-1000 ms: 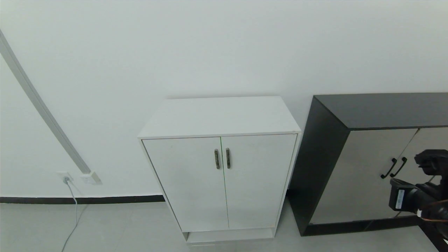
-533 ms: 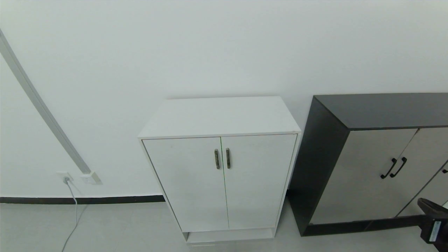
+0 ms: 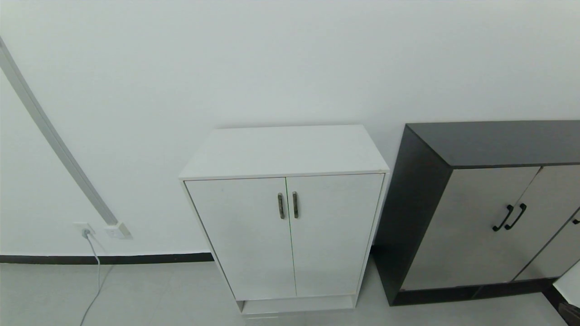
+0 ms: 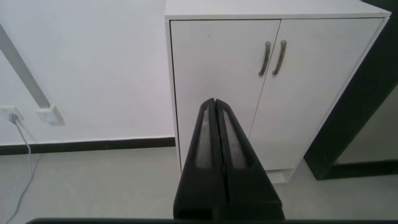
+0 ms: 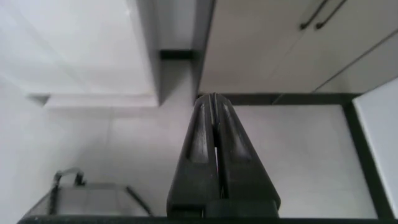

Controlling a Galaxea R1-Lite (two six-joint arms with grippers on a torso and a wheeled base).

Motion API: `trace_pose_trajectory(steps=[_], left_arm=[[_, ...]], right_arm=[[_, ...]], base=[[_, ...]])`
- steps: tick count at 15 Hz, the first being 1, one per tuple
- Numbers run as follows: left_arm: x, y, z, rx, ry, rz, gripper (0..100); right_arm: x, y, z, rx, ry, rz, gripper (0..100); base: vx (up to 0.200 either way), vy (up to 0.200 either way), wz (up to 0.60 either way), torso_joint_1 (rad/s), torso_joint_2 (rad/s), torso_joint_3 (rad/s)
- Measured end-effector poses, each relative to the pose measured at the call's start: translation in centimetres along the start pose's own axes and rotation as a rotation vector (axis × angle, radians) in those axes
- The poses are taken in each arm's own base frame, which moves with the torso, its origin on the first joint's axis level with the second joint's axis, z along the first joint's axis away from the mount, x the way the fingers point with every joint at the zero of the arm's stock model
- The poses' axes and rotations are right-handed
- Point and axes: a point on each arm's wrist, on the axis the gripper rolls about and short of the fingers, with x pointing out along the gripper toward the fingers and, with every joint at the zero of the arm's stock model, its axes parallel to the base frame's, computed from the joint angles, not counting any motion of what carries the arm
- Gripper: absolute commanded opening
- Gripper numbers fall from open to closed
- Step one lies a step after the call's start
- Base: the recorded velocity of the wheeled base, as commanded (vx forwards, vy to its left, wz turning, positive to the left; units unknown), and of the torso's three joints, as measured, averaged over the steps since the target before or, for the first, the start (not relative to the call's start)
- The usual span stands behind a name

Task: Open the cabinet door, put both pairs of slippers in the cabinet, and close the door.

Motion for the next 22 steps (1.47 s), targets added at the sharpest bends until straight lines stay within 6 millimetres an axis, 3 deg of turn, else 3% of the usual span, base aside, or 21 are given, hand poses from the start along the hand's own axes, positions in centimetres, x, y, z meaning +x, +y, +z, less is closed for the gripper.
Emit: trace_pose_trajectory(steps=[7, 15, 22], left_arm=[[0.0, 0.0, 0.0, 0.001, 0.000, 0.001, 0], [0.0, 0.0, 0.0, 0.002, 0.000, 0.000, 0], [0.0, 0.0, 0.0, 0.001, 0.000, 0.000, 0]], right_arm=[[-4.1, -0.5, -4.3, 0.017, 0.003, 0.139, 0], [-5.4, -0.6, -5.3, -0.004, -0.174, 0.282, 0], [-5.2, -0.5, -5.2, 0.049, -0.134, 0.079, 0]], base=[[0.000, 0.000, 0.00, 0.000, 0.00, 0.000], [0.000, 0.000, 0.00, 0.000, 0.00, 0.000], [0.000, 0.000, 0.00, 0.000, 0.00, 0.000]])
